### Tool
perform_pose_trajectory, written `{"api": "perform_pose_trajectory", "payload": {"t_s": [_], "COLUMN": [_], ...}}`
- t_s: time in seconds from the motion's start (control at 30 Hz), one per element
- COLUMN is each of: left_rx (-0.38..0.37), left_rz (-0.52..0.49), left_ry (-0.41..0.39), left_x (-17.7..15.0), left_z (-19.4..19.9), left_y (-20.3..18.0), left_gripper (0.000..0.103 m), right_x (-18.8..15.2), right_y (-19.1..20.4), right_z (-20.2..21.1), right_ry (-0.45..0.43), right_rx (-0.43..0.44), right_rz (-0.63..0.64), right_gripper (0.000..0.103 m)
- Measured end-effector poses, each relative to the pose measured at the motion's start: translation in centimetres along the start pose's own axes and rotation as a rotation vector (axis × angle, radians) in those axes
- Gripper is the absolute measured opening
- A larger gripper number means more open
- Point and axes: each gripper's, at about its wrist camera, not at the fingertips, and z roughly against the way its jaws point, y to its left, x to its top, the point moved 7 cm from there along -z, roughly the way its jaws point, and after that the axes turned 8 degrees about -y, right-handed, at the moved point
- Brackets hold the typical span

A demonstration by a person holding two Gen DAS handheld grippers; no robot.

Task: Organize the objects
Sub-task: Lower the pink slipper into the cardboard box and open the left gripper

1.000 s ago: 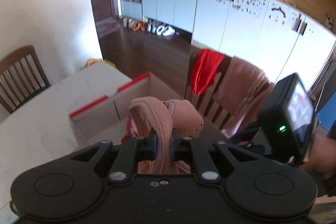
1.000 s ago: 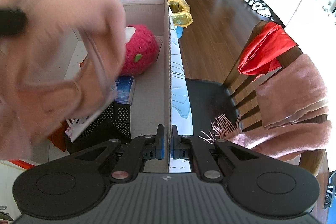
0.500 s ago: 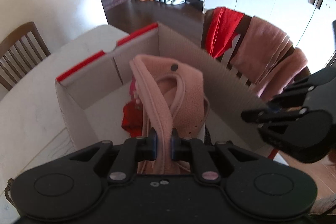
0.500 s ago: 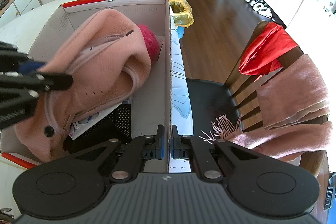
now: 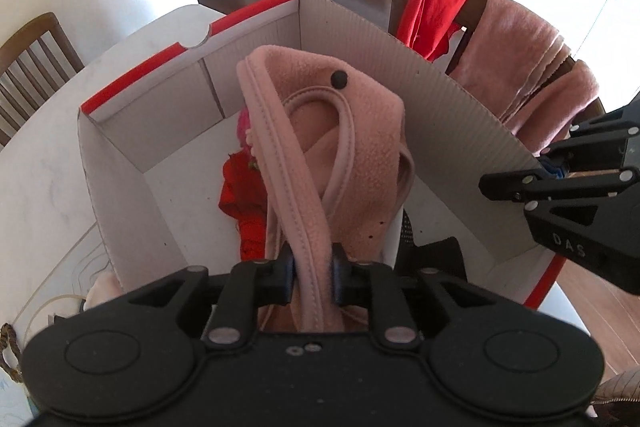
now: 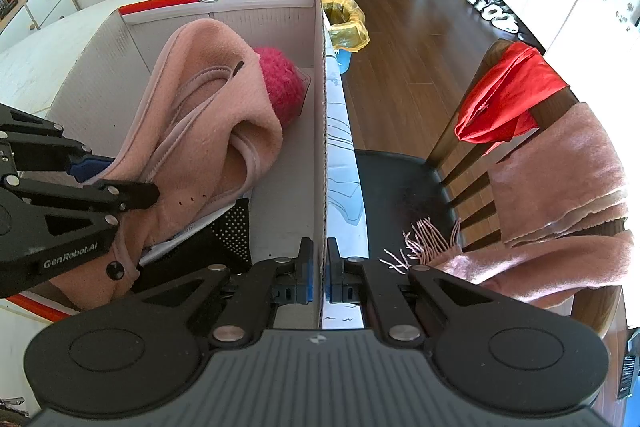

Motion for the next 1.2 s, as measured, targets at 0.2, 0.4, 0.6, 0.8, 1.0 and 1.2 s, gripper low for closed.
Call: {"api": "perform_pose_trajectory", "payload": {"t_s": [0.2,0.4,0.6,0.8,1.0,1.2], "left_rx": [-0.022,-0.042,-0.047,-0.051,-0.05,-0.045], "left_rz": [0.025,0.046,0.07,0.082,0.107,0.155], "left_ry": [-0.005,-0.042,-0.098,-0.159,-0.203,-0.243], "left_x": [-0.2,-0.1,0.3,0.7,0.6,0.5], "left_z": [0.1,1.2,3.3,5.7,7.9,9.8], "left_y": [-0.1,-0.2,-0.1,0.1,0.5,2.1], "left_gripper": [0.032,0.053,0.063,0.073,0.082,0.093], "right_x": [0.0,-0.1,-0.1,-0.1,-0.1,-0.1], "right_y": [0.0,0.0,-0.1,-0.1,-0.1,-0.1], "right_z": [0.0,0.1,0.1,0.1,0.1,0.1], "right_ry": [0.001,0.002,0.004,0.004,0.005,0.008], "right_rx": [-0.002,-0.004,-0.007,-0.009,-0.013,-0.016], "right_rz": [0.002,0.001,0.001,0.001,0.007,0.009], "right_gripper": [0.004,0.004,0.004,0.004,0.004,0.004]}}
